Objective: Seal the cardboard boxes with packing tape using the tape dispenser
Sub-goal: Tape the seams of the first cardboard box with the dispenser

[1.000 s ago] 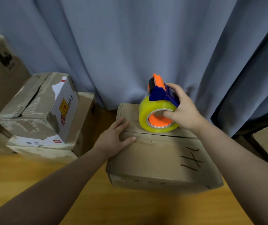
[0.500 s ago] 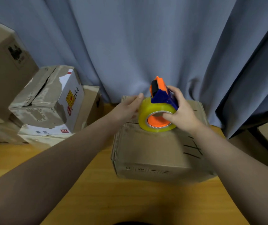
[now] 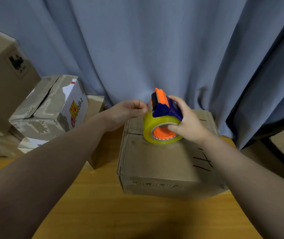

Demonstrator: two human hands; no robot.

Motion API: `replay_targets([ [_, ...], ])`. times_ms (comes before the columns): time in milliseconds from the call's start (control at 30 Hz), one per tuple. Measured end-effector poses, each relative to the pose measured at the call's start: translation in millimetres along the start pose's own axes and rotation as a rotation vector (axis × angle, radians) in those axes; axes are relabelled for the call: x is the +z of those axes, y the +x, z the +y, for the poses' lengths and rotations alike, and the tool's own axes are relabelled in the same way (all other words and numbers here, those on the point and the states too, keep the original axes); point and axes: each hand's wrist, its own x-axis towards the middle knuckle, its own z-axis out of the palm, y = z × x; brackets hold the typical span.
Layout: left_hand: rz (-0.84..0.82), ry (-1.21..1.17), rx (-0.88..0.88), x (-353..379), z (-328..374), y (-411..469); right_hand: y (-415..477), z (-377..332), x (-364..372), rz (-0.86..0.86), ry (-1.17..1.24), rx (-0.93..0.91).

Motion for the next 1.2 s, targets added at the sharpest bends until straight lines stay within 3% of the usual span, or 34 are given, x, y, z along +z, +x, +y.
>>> replay_targets([
  [200,0.032,0.064,0.019,-19,23,-7,4,-3,-1,-0.033,-0.060,0.011],
  [400,0.011,0.210,-0.123,-42,25,-20,15,-16,4,-0.087,-0.211,-0.022],
  [700,0.148,0.054,-0.352,-64,14,-37,34,-39,-5,-0.310,-0.321,-0.107],
  [833,0.287,-0.044,-0.362,-68,11,-36,43,-62,-3,-0.341,-0.533,-0.075],
  [967,0.318,0.110,-0.305,-55,16,-28,47,-86,-18,-0.398,-0.931,-0.113],
  [1200,0.325,0.498,-0.197,-11,7,-22,37,-103,-42,-0.546,-1.104,-0.081],
])
